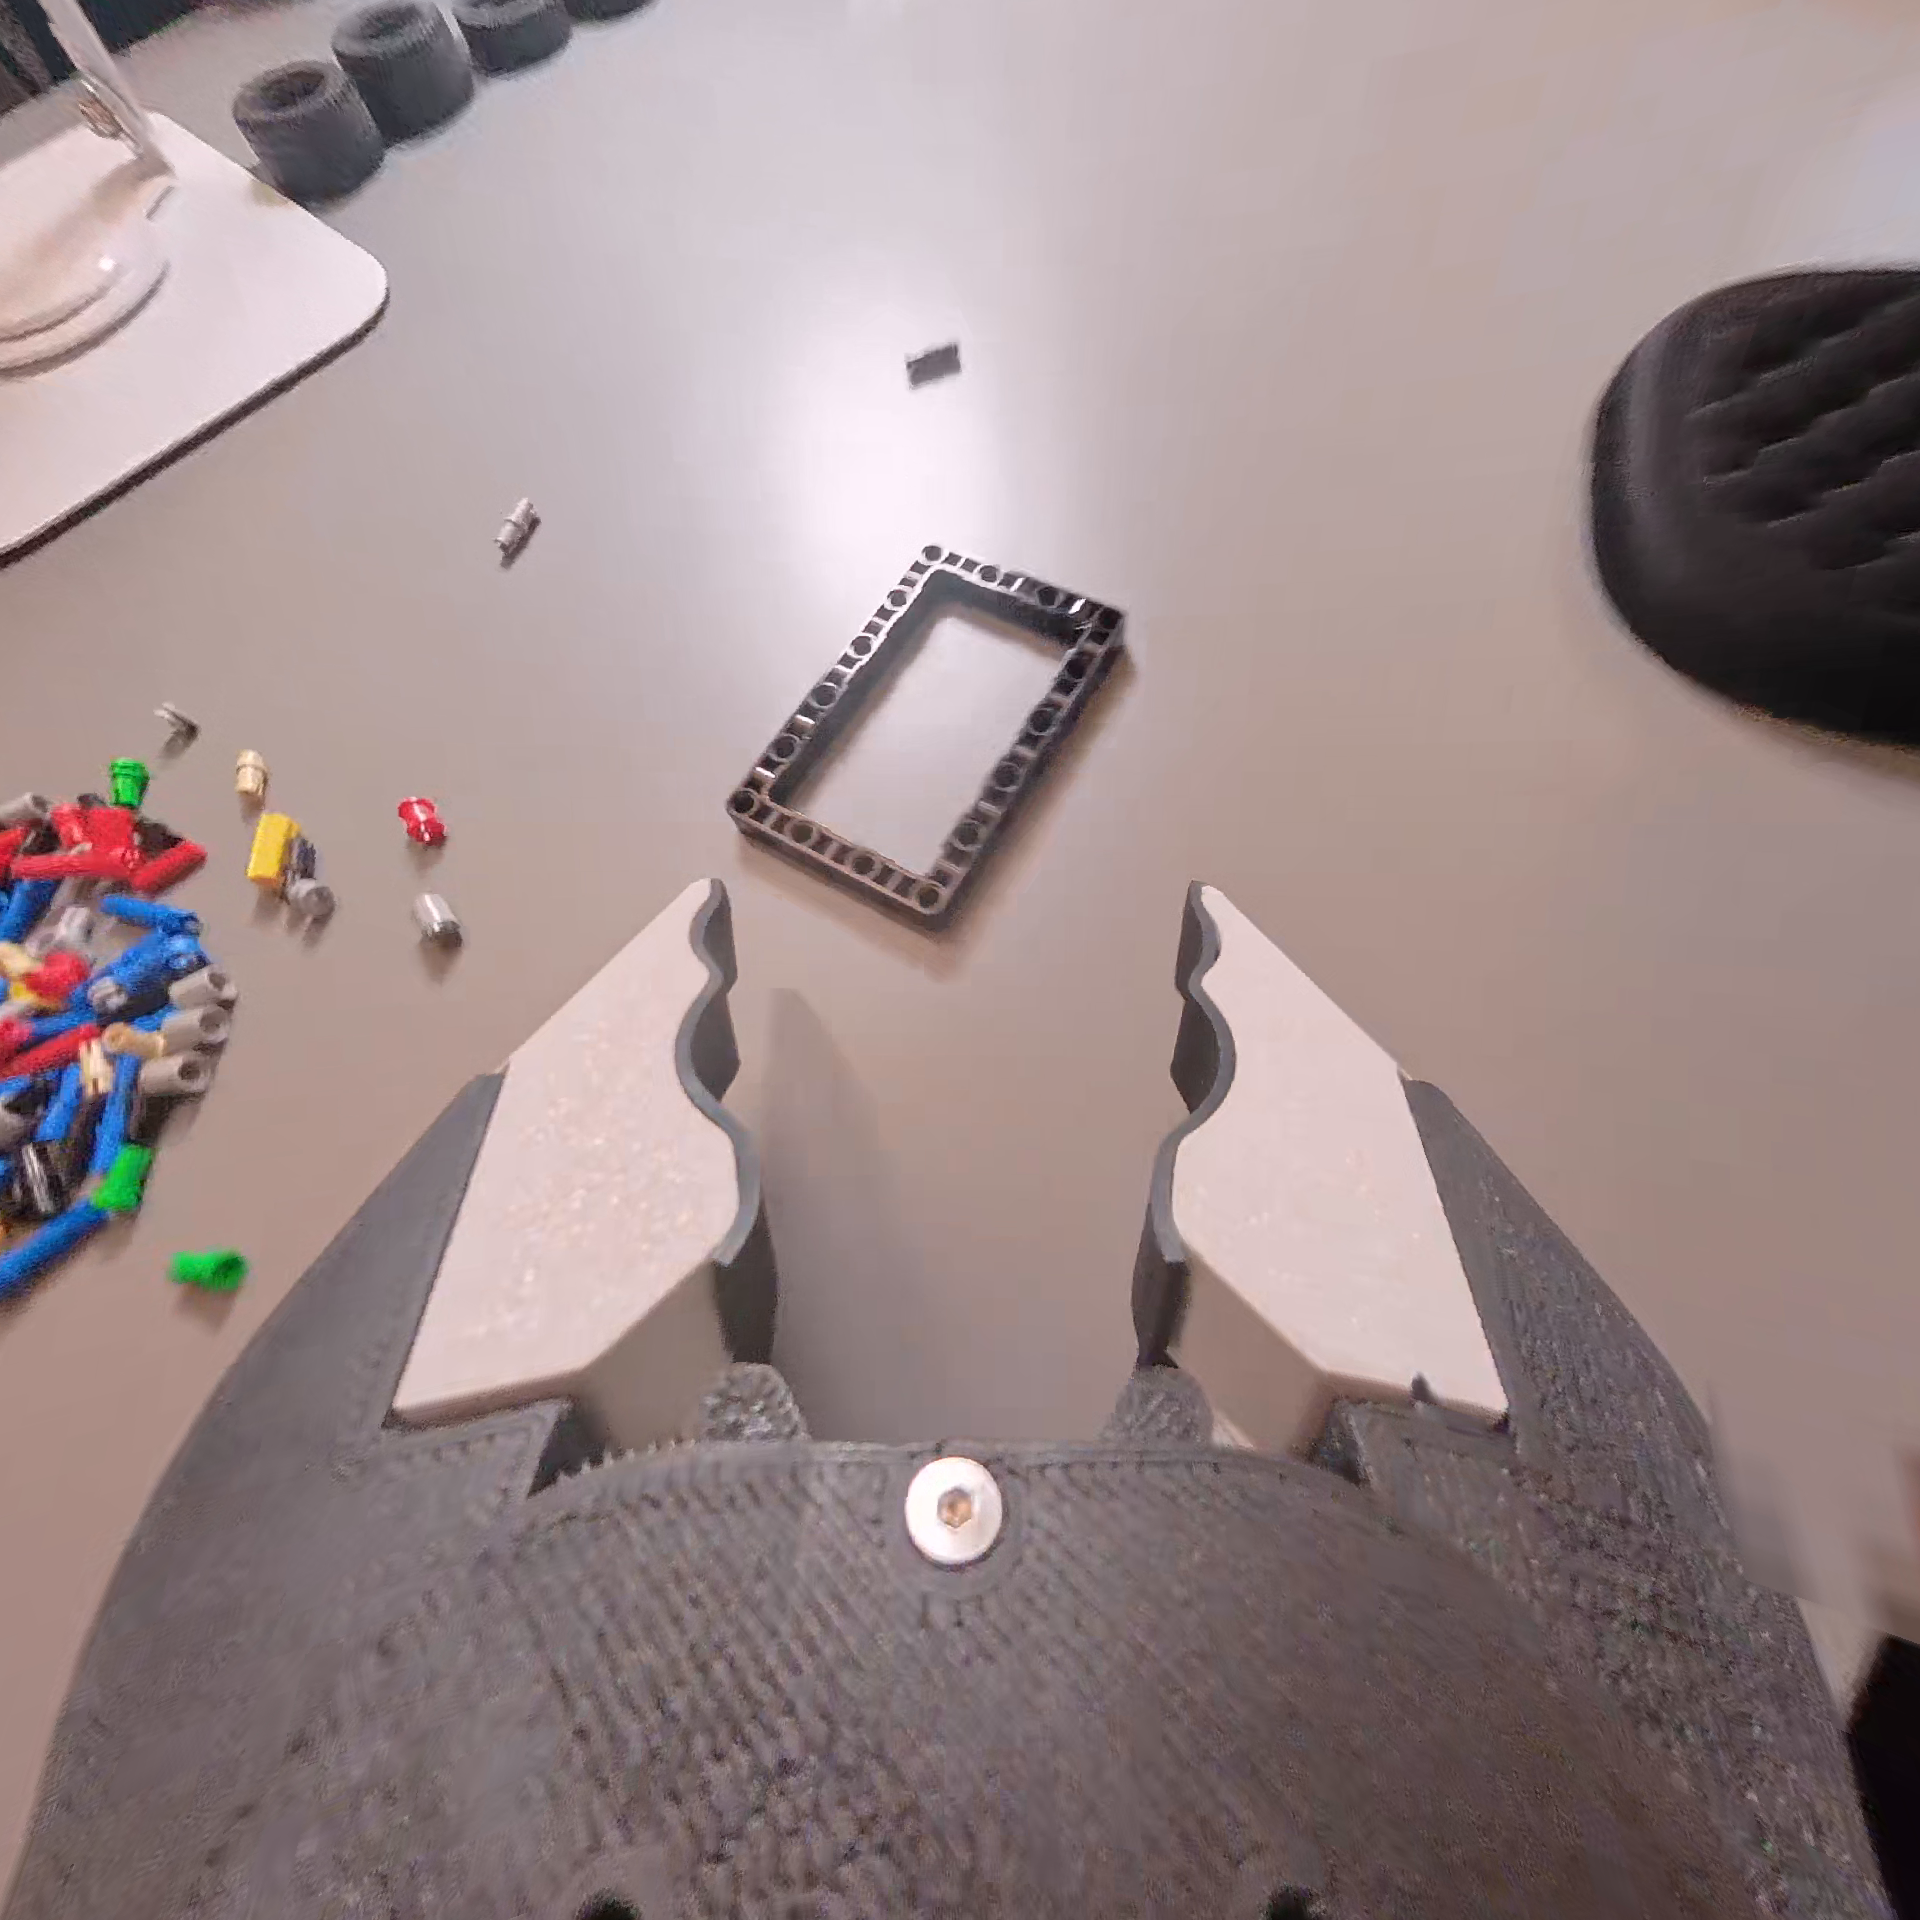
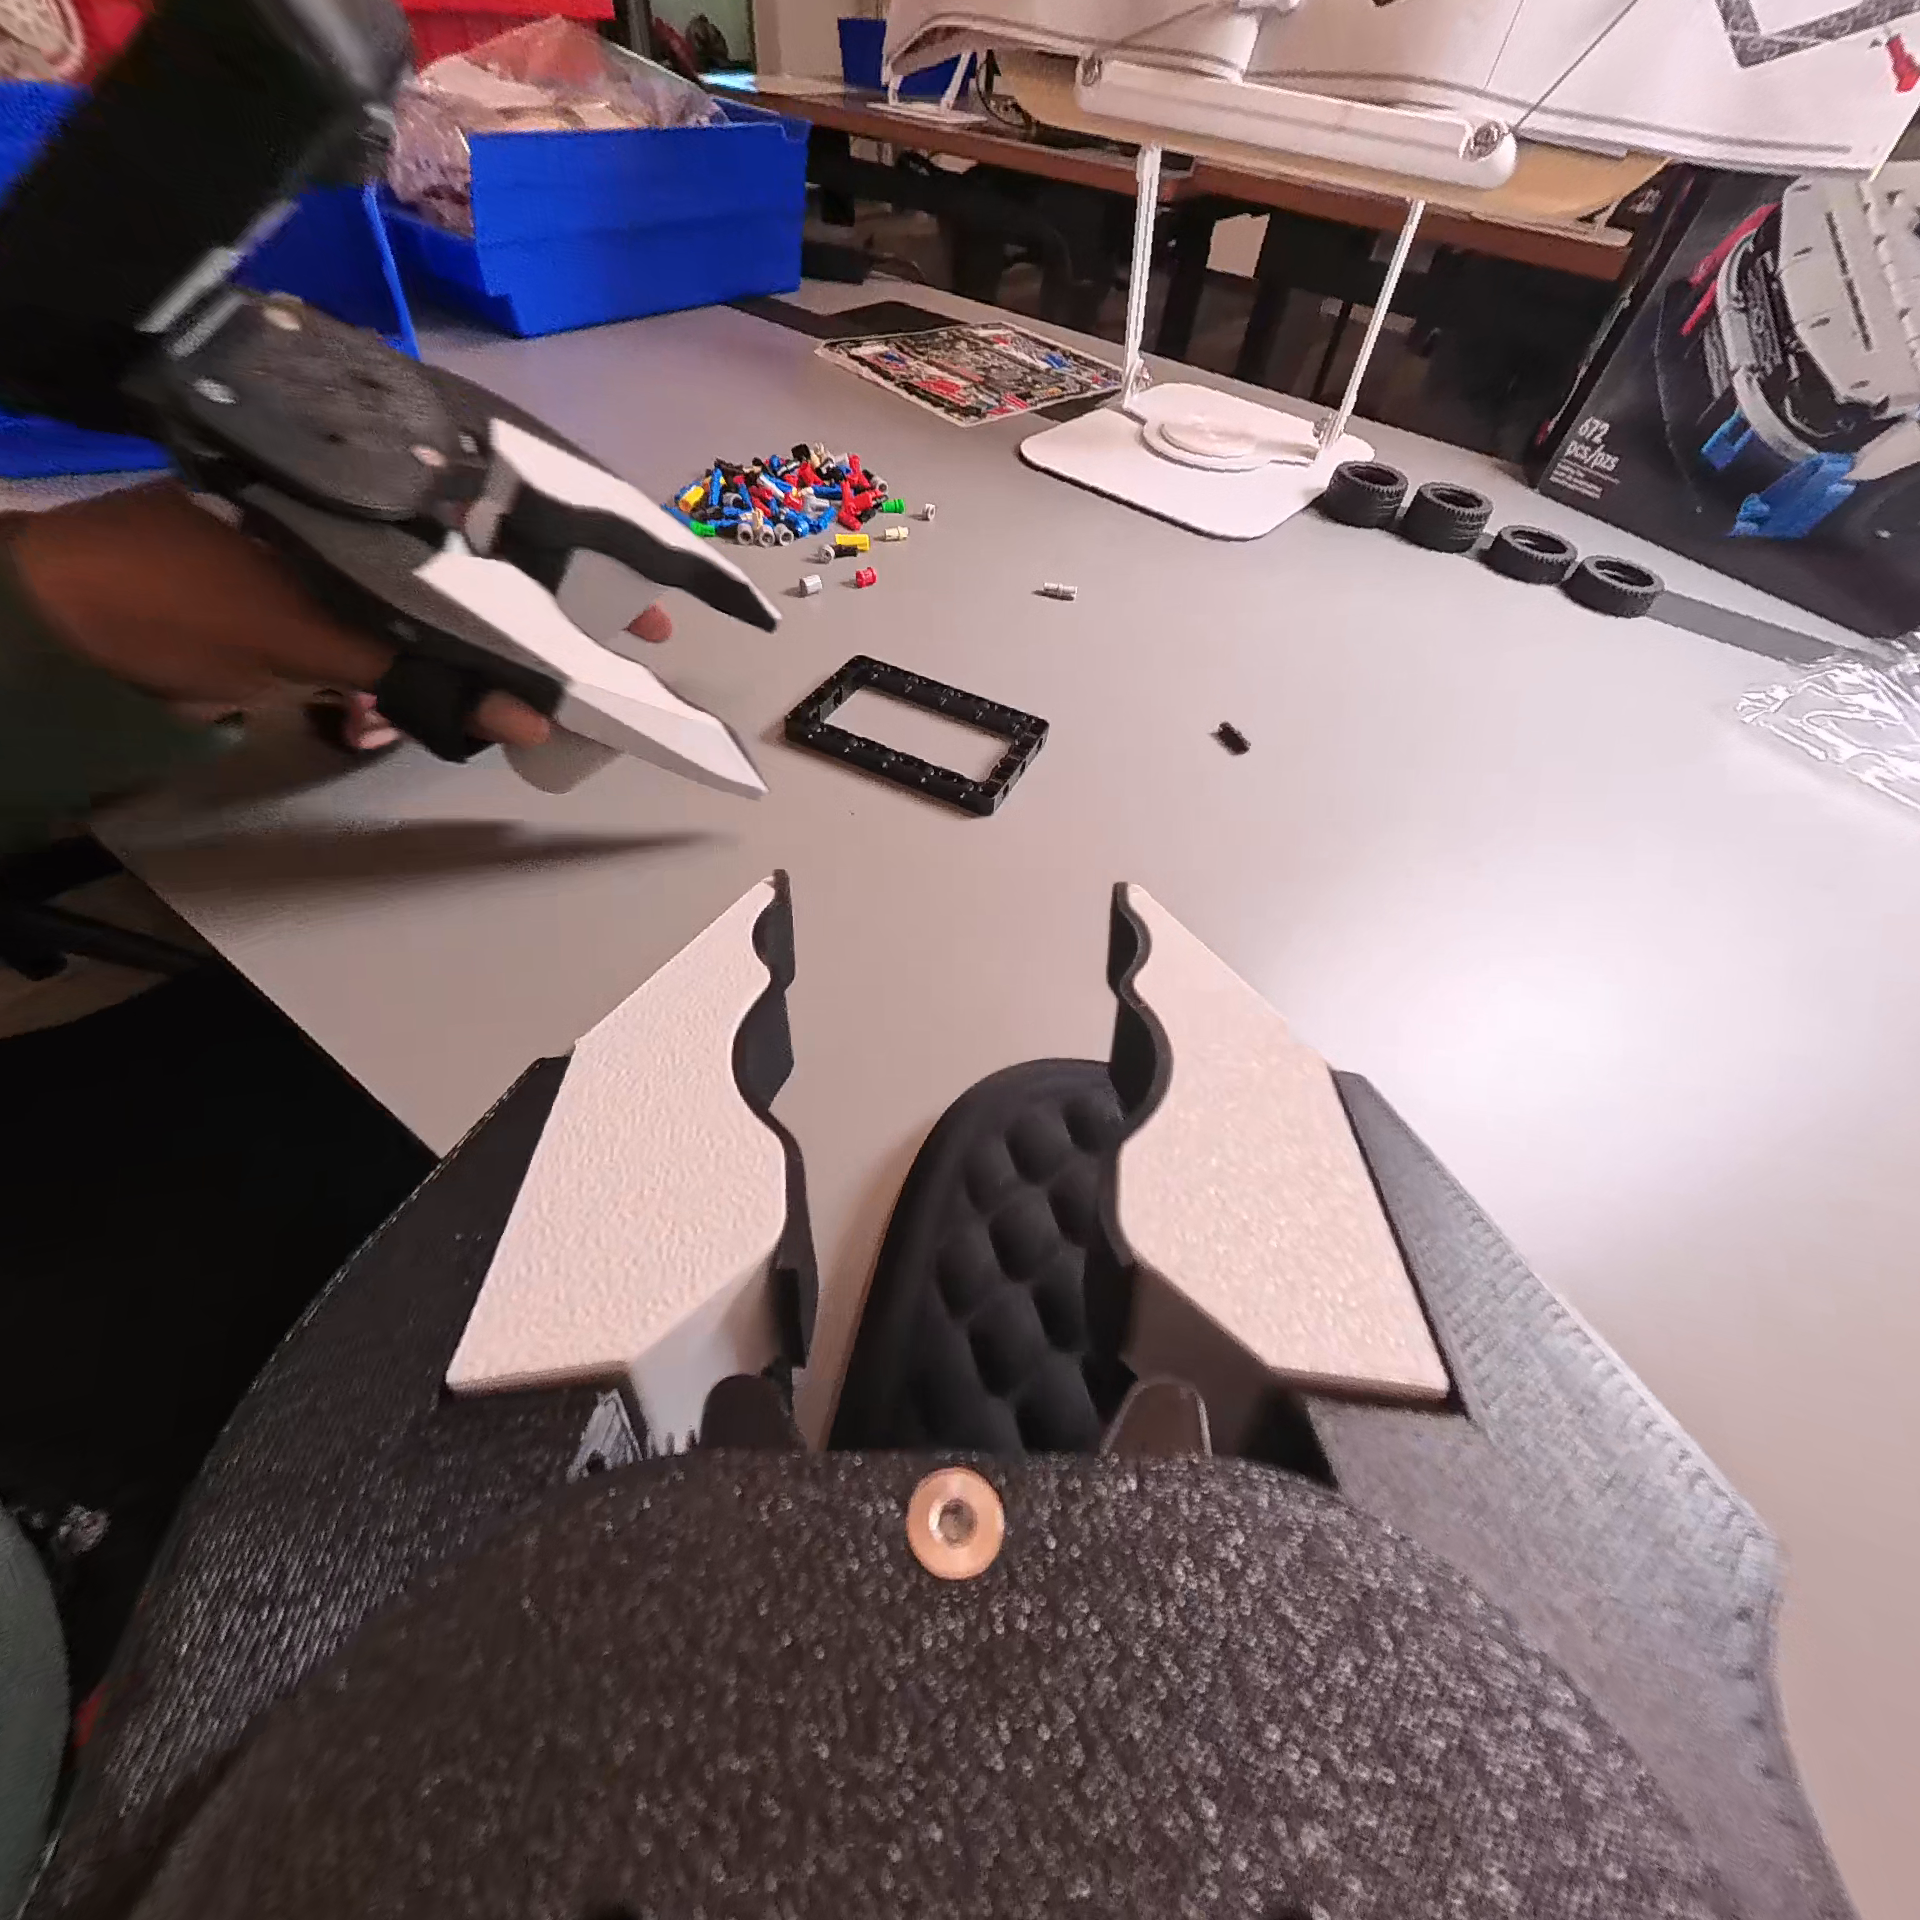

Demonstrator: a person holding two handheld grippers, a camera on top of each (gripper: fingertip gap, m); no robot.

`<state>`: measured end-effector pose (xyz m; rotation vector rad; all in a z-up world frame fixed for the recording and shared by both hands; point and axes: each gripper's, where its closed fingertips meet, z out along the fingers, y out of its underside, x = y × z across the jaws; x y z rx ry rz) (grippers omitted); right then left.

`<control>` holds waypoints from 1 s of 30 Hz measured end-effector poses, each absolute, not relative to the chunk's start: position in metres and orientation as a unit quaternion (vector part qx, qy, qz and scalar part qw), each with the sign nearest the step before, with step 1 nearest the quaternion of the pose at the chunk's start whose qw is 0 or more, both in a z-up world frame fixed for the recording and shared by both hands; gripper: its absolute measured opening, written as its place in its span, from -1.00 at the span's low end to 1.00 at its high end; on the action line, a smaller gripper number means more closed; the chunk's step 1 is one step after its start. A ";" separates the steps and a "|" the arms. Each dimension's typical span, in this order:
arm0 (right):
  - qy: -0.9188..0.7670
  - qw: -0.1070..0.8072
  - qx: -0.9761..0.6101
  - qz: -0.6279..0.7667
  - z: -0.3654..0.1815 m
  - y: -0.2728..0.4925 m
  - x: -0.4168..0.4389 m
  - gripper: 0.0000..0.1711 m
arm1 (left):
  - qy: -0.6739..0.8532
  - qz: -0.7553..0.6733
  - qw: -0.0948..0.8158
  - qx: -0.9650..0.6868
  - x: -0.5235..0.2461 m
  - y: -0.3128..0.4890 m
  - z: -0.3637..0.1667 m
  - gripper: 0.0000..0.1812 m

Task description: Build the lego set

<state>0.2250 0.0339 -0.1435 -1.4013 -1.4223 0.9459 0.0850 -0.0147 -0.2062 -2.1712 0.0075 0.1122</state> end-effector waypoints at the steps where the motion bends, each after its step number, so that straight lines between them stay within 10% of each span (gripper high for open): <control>1: -0.576 0.448 -0.567 0.383 -0.144 0.034 0.225 -0.30 | 0.009 0.049 0.452 -0.891 0.079 -0.009 -0.212 -0.05; 30: -0.522 0.418 -0.637 0.383 -0.156 0.066 0.220 -0.33 | -0.002 0.031 0.411 -0.911 0.047 -0.005 -0.222 -0.30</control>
